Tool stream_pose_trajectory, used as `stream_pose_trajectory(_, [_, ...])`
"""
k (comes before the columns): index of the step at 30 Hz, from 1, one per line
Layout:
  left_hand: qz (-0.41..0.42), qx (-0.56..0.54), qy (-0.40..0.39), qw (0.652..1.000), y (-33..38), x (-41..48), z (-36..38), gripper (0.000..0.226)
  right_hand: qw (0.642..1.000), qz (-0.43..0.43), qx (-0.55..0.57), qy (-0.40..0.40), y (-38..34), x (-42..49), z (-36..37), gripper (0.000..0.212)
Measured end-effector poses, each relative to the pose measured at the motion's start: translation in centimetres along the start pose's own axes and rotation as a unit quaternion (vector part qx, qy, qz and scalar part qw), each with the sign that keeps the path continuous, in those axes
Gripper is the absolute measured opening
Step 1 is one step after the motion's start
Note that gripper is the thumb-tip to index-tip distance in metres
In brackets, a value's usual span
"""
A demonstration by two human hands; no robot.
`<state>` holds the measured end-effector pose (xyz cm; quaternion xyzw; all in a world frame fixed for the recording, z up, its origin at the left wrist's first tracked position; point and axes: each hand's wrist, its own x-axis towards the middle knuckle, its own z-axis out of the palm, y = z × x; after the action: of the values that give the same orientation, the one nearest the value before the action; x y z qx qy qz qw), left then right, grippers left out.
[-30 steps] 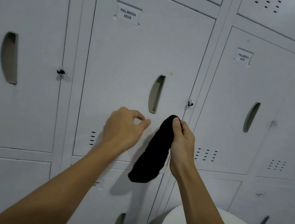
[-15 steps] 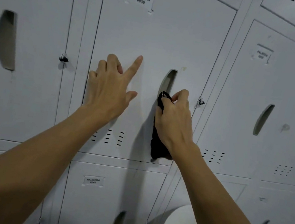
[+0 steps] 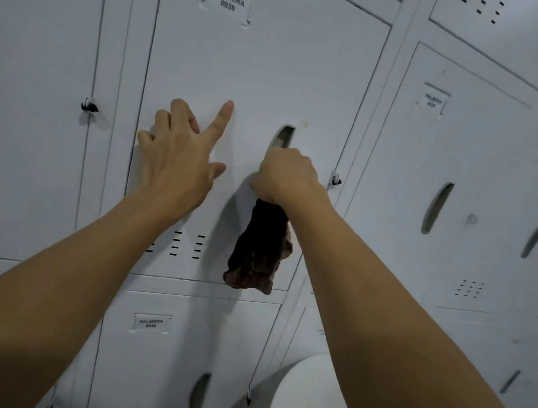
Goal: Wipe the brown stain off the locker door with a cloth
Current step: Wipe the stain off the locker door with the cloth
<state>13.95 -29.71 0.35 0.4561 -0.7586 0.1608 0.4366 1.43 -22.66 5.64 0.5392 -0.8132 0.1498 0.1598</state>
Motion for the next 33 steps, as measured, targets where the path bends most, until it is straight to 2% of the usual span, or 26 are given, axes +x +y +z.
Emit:
stream_pose_trajectory(2, [0.001, 0.003, -0.001, 1.0, 0.0, 0.0, 0.1, 0.088, 0.999, 0.012, 0.013, -0.029, 1.0, -0.7, 0.3, 0.019])
stream_pose_trajectory(4, [0.001, 0.003, -0.002, 1.0, 0.0, 0.1, 0.2, 0.087, 0.993, 0.038, 0.089, -0.061, 2.9, -2.3, 0.9, 0.026])
stream_pose_trajectory(6, [-0.004, 0.0, -0.001, 1.0, 0.0, 0.2, 0.3, 0.087, 0.98, 0.066, 0.181, -0.048, 4.9, -4.1, 1.5, 0.026])
stream_pose_trajectory(8, [-0.005, 0.001, 0.003, 1.0, 0.0, 0.2, 0.5, 0.087, 0.972, 0.054, 0.228, -0.002, 5.7, -5.4, 2.0, 0.022])
stream_pose_trajectory(14, [0.0, 0.003, 0.006, 1.0, -0.1, 0.5, 0.9, 0.088, 0.974, -0.045, 0.16, 0.156, 3.8, -3.8, 2.6, 0.028])
stream_pose_trajectory(17, [0.001, 0.004, 0.008, 1.0, -0.2, 0.4, 0.9, 0.088, 0.982, -0.042, 0.1, 0.156, 2.7, -2.4, 3.2, 0.019])
stream_pose_trajectory(21, [-0.001, 0.004, 0.008, 1.0, 0.0, 0.4, 0.7, 0.087, 0.987, -0.029, 0.049, 0.149, 1.6, -1.5, 3.4, 0.023])
stream_pose_trajectory(25, [0.0, 0.01, 0.007, 1.0, 0.0, 0.3, 0.7, 0.088, 0.986, -0.034, 0.07, 0.148, 2.0, -1.4, 4.0, 0.02])
stream_pose_trajectory(30, [-0.001, 0.011, 0.004, 1.0, -0.2, 0.5, 0.8, 0.089, 0.962, -0.082, 0.13, 0.227, 3.3, -2.9, 6.1, 0.02])
stream_pose_trajectory(33, [0.001, 0.007, 0.004, 1.0, -0.2, 0.5, 0.8, 0.089, 0.958, -0.074, 0.169, 0.219, 3.7, -2.8, 5.6, 0.023])
